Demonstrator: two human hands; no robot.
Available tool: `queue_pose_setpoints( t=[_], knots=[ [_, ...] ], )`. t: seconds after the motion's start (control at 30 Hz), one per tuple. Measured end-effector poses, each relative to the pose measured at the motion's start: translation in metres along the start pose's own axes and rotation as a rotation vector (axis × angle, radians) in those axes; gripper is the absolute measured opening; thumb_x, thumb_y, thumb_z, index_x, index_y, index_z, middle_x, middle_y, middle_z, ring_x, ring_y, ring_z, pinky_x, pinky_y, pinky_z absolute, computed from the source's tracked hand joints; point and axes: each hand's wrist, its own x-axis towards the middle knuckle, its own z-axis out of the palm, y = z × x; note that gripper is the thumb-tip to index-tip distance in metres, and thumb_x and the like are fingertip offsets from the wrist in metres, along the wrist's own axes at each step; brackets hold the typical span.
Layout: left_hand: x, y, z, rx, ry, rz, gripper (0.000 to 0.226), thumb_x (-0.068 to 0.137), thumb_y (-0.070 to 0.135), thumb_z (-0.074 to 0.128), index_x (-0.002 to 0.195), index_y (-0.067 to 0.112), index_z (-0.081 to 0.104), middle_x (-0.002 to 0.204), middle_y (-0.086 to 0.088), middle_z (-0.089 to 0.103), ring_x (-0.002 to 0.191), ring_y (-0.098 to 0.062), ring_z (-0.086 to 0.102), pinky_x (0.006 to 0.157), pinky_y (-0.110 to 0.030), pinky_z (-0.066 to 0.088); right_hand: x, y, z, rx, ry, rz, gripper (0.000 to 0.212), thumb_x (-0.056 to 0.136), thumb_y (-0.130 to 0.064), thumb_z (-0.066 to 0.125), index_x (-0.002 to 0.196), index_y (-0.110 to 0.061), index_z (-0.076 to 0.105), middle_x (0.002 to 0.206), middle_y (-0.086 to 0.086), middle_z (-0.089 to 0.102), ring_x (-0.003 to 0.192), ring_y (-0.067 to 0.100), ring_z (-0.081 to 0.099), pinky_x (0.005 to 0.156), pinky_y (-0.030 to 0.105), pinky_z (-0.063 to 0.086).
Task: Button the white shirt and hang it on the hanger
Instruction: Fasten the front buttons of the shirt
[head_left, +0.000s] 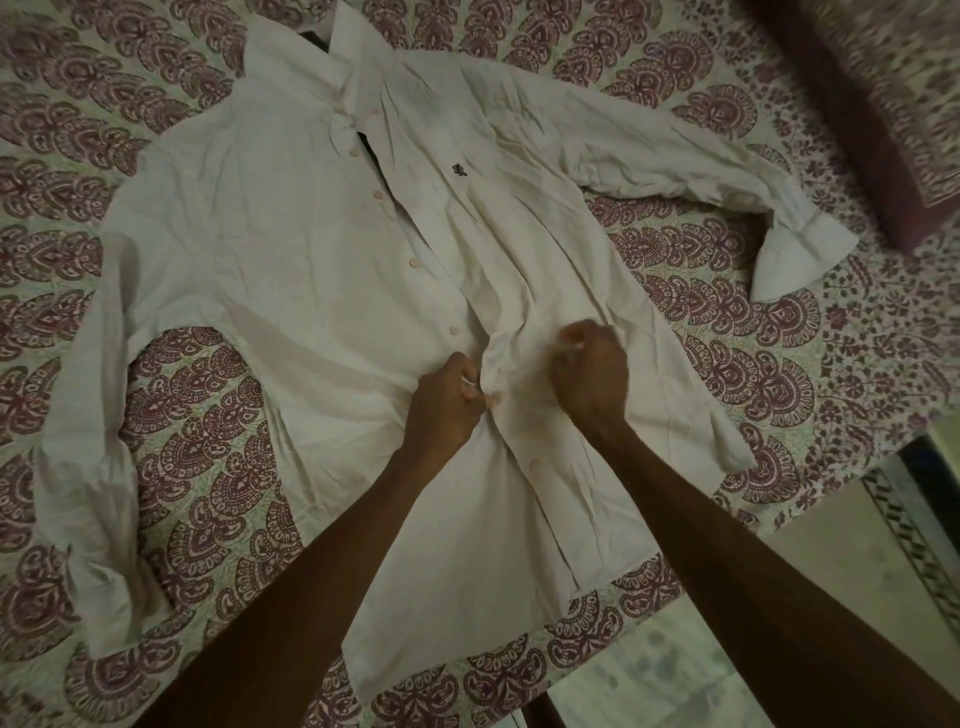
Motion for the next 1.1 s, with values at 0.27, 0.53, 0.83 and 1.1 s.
queue_pose_setpoints(
  t=[0.27, 0.53, 0.83, 1.1],
  knots=[
    [0.011, 0.018, 0.005, 0.201, 0.159, 0.001, 0.015, 0.097, 0.026, 0.053, 0.089, 0.016, 0.061, 0.092, -0.002, 0.066, 0.09, -0.025, 0.062, 0.074, -0.035, 0.049, 0.058, 0.012, -0.02, -0.206, 0.104, 0.238, 0.041, 0.084, -0.003, 0.057, 0.124, -0.002, 0.049, 0.129, 0.02, 0.045, 0.097, 0.039, 0.061, 0.075, 0.039, 0.048],
    [0.058, 0.022, -0.03, 0.019, 0.212, -0.002, 0.006, 0.083, 0.013, 0.07, 0.087, 0.012, 0.074, 0.086, -0.003, 0.074, 0.084, -0.02, 0.067, 0.077, -0.022, 0.048, 0.029, -0.067, 0.015, 0.132, -0.023, -0.211, 0.009, 0.084, -0.021, 0.065, 0.083, -0.016, 0.072, 0.075, -0.004, 0.072, 0.067, 0.009, 0.064, 0.066, 0.021, 0.047],
    [0.062, 0.02, -0.026, 0.209, 0.22, 0.115, 0.006, 0.084, 0.012, 0.069, 0.087, 0.007, 0.066, 0.09, -0.008, 0.065, 0.087, -0.023, 0.062, 0.08, -0.036, 0.052, 0.031, -0.078, 0.032, -0.433, -0.205, -0.17, 0.009, 0.082, -0.004, 0.055, 0.076, -0.011, 0.058, 0.082, 0.01, 0.066, 0.074, 0.028, 0.065, 0.059, 0.027, 0.038],
    [0.072, 0.019, -0.041, 0.007, 0.135, -0.051, 0.007, 0.082, 0.012, 0.068, 0.081, 0.014, 0.075, 0.082, -0.001, 0.074, 0.077, -0.014, 0.067, 0.071, -0.022, 0.051, 0.035, -0.078, 0.039, 0.045, -0.161, -0.121, 0.018, 0.085, -0.003, 0.057, 0.093, -0.005, 0.074, 0.086, 0.005, 0.074, 0.075, 0.015, 0.067, 0.066, 0.018, 0.049]
  ],
)
